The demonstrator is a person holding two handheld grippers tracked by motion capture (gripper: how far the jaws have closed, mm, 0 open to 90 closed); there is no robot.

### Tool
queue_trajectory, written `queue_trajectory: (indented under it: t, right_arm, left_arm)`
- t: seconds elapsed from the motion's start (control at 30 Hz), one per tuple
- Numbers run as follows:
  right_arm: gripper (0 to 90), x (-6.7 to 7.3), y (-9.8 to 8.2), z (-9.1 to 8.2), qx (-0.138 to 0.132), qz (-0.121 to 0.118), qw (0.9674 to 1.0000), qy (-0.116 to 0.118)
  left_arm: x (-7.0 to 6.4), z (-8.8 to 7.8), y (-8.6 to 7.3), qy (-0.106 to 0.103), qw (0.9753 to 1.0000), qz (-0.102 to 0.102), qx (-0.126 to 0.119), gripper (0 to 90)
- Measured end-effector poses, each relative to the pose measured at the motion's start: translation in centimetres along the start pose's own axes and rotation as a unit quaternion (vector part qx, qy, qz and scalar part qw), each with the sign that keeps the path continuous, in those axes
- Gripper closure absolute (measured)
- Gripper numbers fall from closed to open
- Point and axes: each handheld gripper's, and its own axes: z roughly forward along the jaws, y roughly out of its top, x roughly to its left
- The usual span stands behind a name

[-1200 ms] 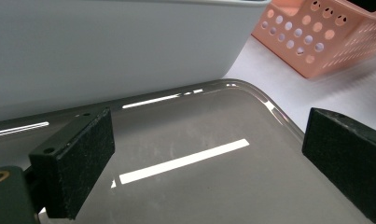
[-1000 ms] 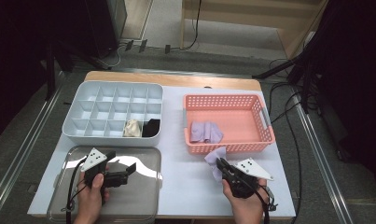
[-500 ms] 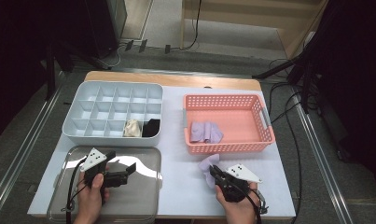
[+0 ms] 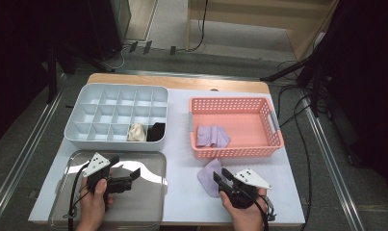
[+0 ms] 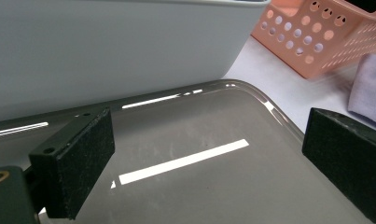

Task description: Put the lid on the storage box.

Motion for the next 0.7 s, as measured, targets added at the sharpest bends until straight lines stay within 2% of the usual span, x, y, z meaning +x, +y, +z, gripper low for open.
queue_trajectory:
  t: [0.33, 0.7]
  right_arm:
    - [62.6, -0.1, 1.3, -0.3, -0.011, 0.003, 0.9999, -0.006]
    - [61.2, -0.6, 3.6, -0.1, -0.027, 0.004, 0.9995, -0.016]
  left_arm:
    - [0.0, 0.0, 0.0, 0.000, 1.0000, 0.000, 0.000, 2.9]
    - [0.0, 0.0, 0.0, -0.001, 1.0000, 0.000, 0.000, 2.9]
